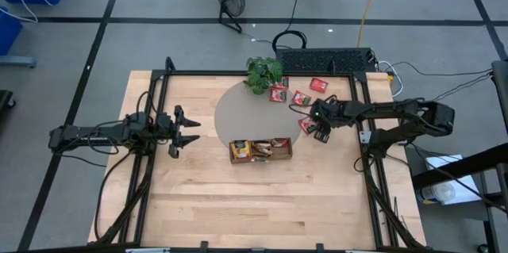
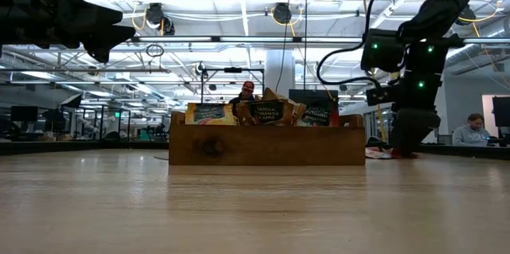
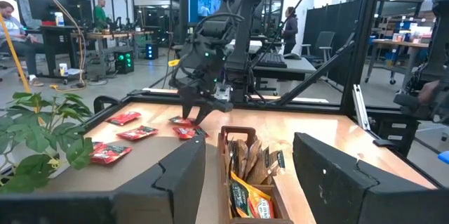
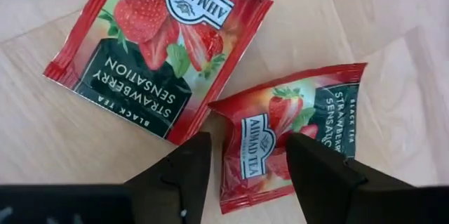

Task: Pick & Place Tea
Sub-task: Put the red tea bag into the right slot of the wooden organizer

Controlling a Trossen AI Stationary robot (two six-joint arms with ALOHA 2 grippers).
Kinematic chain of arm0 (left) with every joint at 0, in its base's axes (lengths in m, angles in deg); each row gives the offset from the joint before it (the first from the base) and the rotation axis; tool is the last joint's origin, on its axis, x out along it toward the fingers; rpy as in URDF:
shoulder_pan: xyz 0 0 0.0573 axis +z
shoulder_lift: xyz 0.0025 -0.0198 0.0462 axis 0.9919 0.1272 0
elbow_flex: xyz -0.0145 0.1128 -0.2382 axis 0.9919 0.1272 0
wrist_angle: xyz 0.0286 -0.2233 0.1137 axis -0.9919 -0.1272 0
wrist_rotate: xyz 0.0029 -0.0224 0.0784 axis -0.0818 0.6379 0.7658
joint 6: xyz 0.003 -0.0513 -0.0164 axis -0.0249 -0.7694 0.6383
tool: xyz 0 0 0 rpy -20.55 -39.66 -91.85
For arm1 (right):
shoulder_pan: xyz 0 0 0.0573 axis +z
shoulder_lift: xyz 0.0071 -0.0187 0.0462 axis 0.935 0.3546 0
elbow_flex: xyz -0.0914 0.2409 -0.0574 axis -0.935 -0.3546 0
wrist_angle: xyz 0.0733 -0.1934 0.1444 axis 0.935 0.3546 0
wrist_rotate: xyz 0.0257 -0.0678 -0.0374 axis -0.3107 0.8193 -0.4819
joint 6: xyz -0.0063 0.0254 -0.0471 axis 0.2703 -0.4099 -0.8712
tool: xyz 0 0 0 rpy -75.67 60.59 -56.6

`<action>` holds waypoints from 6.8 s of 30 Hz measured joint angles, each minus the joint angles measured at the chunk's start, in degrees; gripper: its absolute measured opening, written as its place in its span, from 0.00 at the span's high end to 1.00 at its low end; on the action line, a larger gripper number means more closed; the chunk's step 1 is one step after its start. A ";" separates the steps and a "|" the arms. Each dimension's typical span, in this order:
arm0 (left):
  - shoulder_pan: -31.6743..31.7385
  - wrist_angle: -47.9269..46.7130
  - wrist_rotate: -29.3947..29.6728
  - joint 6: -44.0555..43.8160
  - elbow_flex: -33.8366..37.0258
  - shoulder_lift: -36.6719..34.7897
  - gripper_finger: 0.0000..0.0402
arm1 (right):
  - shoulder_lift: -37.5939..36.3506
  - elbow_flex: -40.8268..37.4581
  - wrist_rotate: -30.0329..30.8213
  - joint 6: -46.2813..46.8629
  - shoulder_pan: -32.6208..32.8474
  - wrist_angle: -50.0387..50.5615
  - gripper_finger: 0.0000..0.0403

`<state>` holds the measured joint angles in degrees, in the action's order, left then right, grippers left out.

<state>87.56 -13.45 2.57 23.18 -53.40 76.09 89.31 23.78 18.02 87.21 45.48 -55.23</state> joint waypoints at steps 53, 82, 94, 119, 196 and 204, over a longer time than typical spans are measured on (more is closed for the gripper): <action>0.00 0.01 0.02 -0.01 0.00 0.01 0.47 | 11.08 17.04 16.81 6.95 36.24 -13.50 0.99; -0.02 0.00 0.04 -0.01 0.00 0.00 0.47 | 10.60 16.93 16.82 -0.08 36.21 -19.62 0.60; 0.00 0.00 0.04 0.01 0.00 0.01 0.47 | 0.11 15.99 22.58 10.46 28.08 3.02 0.62; -0.02 0.00 0.04 0.01 0.00 -0.01 0.47 | -0.52 -5.47 -7.63 6.66 -0.98 -21.64 0.42; 0.00 0.00 0.02 -0.01 0.01 -0.01 0.47 | 18.78 -2.99 39.76 1.64 42.49 -71.95 0.77; 0.00 0.00 0.02 -0.01 0.02 0.00 0.47 | 18.78 -3.01 43.71 1.61 42.47 -71.98 0.70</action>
<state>87.56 -13.45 2.59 23.17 -53.38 76.10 108.08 20.78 61.73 88.82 87.95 -127.20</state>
